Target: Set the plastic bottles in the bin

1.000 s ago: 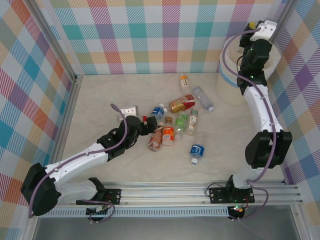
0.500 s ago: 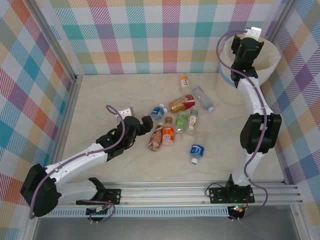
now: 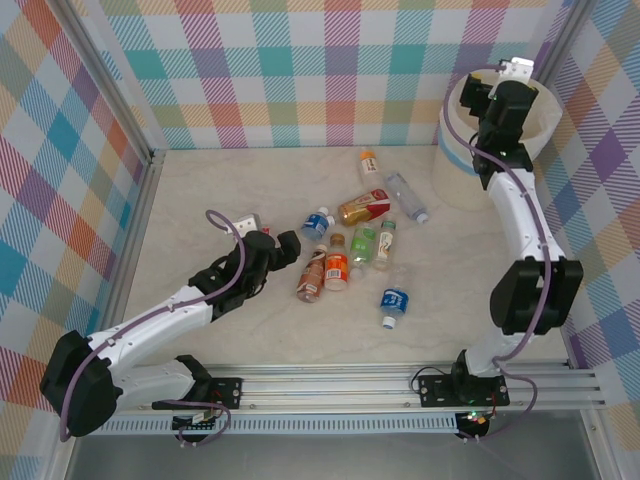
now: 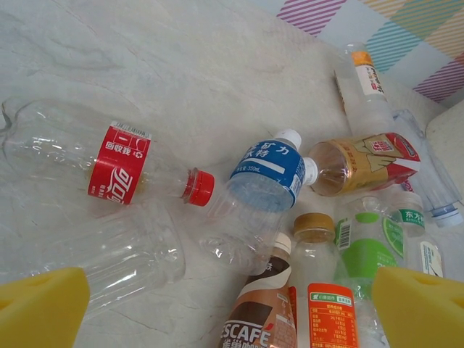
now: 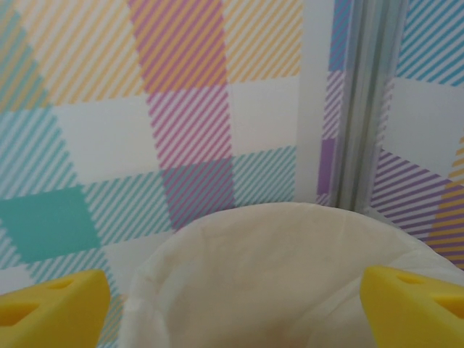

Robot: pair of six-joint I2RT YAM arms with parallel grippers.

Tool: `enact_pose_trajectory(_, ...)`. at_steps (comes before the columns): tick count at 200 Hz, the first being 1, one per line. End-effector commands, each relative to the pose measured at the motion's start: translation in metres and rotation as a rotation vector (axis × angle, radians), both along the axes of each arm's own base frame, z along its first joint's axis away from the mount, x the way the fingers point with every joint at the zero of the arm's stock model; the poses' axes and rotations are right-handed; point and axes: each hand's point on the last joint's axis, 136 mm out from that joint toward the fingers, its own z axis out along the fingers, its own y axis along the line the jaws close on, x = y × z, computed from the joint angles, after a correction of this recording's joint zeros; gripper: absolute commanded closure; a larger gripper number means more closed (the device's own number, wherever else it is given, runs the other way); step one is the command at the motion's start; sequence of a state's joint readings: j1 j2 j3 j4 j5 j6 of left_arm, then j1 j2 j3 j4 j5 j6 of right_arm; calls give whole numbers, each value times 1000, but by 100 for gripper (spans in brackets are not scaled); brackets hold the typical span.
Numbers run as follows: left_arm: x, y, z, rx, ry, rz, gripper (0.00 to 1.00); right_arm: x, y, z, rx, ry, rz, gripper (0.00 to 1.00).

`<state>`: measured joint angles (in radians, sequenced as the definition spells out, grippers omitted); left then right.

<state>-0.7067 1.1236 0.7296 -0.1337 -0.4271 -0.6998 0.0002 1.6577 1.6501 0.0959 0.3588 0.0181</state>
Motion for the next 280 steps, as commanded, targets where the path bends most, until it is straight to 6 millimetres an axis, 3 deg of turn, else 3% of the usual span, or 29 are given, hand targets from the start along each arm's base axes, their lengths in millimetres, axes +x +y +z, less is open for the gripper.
enact_pose_trajectory(1,0,2,-4,-10,31,4,0,-21,34,14,43,-14,208,9)
enact_pose_trajectory(66,3,5,-8,-25,59,2,0,-89,91,-22,170,104,536,5)
enact_pose_trajectory(96,5,6,-10,-46,69,15,0,-121,111,-61,258,246,639,4)
enact_pose_trajectory(116,7,7,-11,-68,72,30,0,-159,148,-94,248,337,872,3)
enact_pose_trajectory(131,8,6,-12,-97,72,41,0,-184,163,-118,279,413,920,2)
enact_pose_trajectory(159,13,5,-15,-153,61,52,0,-212,169,-175,452,571,842,0)
enact_pose_trajectory(181,14,9,-19,-158,62,71,0,-230,162,-215,483,703,732,0)
enact_pose_trajectory(232,15,23,-24,-165,33,132,0,-274,169,-278,503,1010,589,0)
enact_pose_trajectory(256,18,34,-28,-154,19,187,0,-293,157,-309,473,1135,433,0)
enact_pose_trajectory(280,22,39,-29,-149,24,212,0,-312,163,-337,527,1265,377,0)
